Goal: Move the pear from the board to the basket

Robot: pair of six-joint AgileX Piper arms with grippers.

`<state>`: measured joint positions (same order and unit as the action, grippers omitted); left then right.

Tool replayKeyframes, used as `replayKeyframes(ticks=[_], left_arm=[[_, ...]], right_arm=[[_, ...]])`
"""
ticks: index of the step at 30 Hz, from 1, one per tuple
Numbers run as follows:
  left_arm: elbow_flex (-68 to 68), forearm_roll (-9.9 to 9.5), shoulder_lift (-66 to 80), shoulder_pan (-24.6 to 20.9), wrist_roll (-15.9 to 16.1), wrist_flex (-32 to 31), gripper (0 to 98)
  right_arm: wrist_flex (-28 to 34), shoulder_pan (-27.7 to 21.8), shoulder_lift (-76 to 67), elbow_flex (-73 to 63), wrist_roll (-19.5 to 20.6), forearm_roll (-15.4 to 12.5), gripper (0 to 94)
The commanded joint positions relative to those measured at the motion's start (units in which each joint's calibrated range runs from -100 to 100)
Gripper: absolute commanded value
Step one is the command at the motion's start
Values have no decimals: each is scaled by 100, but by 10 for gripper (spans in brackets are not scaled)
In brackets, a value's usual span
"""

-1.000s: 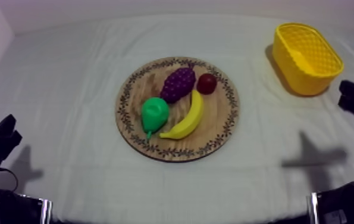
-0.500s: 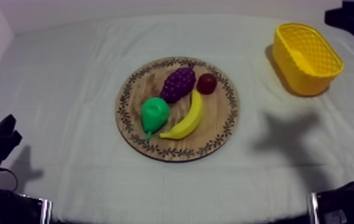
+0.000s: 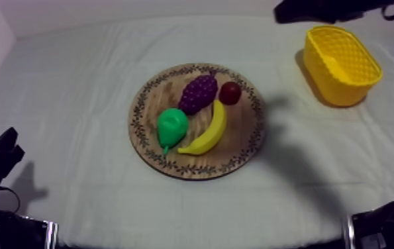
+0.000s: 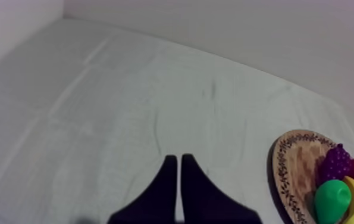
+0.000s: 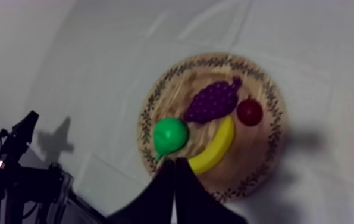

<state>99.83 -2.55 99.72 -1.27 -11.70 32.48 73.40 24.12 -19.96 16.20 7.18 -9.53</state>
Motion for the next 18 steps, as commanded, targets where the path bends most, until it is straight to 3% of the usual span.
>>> replayKeyframes(ticks=[1, 8, 18], left_arm=[[-5, -1, 2, 0, 0, 1, 1], [-5, -1, 2, 0, 0, 1, 1], [-5, -1, 2, 0, 0, 1, 1]], right_arm=[[-45, 233, 350, -35, 175, 46, 3], [-158, 640, 1125, -194, 563, 192, 2], [-64, 711, 2389, -635, 855, 225, 3]])
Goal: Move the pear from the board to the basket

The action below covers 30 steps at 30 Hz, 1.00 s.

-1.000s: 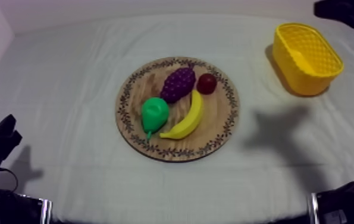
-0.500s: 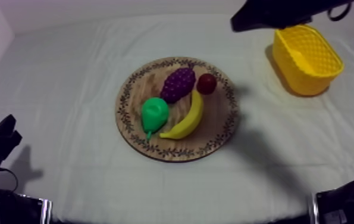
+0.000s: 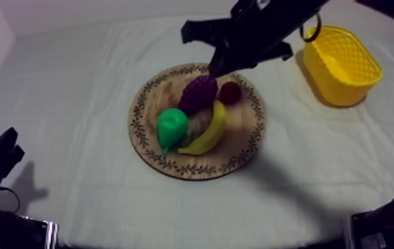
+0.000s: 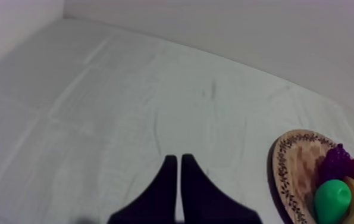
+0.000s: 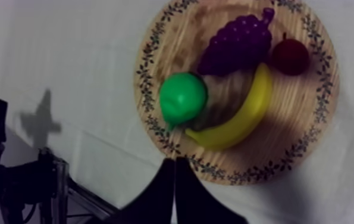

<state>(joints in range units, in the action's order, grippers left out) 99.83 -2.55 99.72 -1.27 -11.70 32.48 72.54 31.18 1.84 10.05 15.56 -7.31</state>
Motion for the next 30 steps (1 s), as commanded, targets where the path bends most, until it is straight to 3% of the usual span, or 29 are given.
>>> replayKeyframes(ticks=[1, 5, 12, 19, 23, 30], left_arm=[[-5, -1, 2, 0, 0, 1, 1], [-5, -1, 2, 0, 0, 1, 1], [-5, -1, 2, 0, 0, 1, 1], [-5, -1, 2, 0, 0, 1, 1], [-5, -1, 2, 0, 0, 1, 1], [-5, -1, 2, 0, 0, 1, 1]], right_arm=[[21, 6, 305, -53, 31, 5, 6], [-2, -3, 611, -162, 63, -34, 97], [-259, 74, 748, -161, 231, -50, 469], [227, 244, 1337, -788, 423, -74, 741], [408, 361, 1845, -1134, 524, -32, 811], [256, 409, 2662, -1411, 555, -26, 823]])
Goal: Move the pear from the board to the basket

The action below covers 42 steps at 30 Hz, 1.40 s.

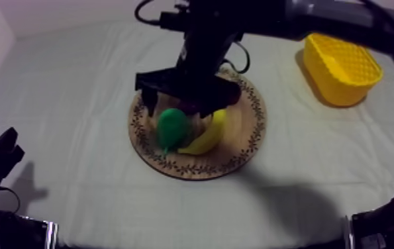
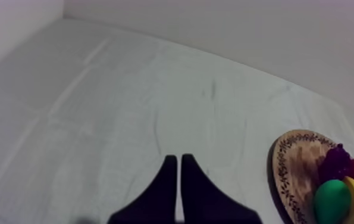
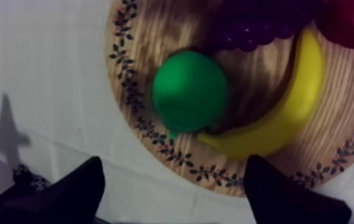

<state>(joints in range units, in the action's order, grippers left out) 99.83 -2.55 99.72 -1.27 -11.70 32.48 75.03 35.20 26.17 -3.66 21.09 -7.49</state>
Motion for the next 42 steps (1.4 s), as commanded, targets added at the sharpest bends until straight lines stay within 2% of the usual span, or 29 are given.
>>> replayKeyframes(ticks=[1, 18, 20, 30, 36, 42], left_arm=[[-5, -1, 2, 0, 0, 1, 1], [-5, -1, 2, 0, 0, 1, 1], [-5, -1, 2, 0, 0, 1, 1], [-5, -1, 2, 0, 0, 1, 1], [-5, -1, 2, 0, 0, 1, 1], [-5, -1, 2, 0, 0, 1, 1]], right_arm=[[-1, 9, 351, -93, 4, -6, 823], [191, -89, 1838, -1370, 109, 118, 786], [232, -97, 1900, -1455, 101, 120, 751], [340, -118, 1982, -1553, -12, 153, 439], [518, -202, 1672, -1364, -46, 221, 407], [827, -531, 373, -972, -204, 289, 411]])
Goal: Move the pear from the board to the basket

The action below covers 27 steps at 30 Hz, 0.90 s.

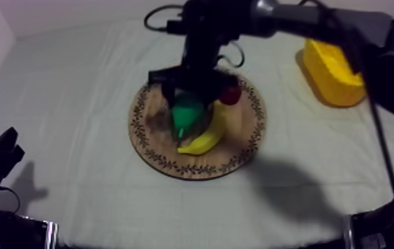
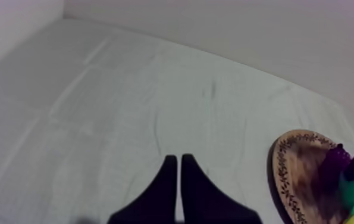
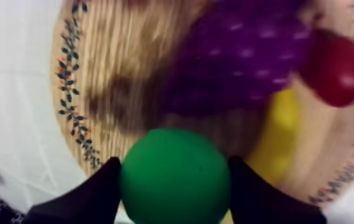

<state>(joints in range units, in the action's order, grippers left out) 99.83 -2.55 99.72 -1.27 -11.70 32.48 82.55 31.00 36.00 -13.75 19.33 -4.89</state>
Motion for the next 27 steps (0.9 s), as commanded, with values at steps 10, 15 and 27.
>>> replayKeyframes(ticks=[10, 15, 27], left_arm=[[-5, -1, 2, 0, 0, 1, 1], [-5, -1, 2, 0, 0, 1, 1], [-5, -1, 2, 0, 0, 1, 1]], right_arm=[[164, -1584, -2693, 495, -563, 391, 432], [-370, -2455, -3221, 1152, -894, 483, 430], [-1343, -3397, -3030, 2156, -903, 823, 452]])
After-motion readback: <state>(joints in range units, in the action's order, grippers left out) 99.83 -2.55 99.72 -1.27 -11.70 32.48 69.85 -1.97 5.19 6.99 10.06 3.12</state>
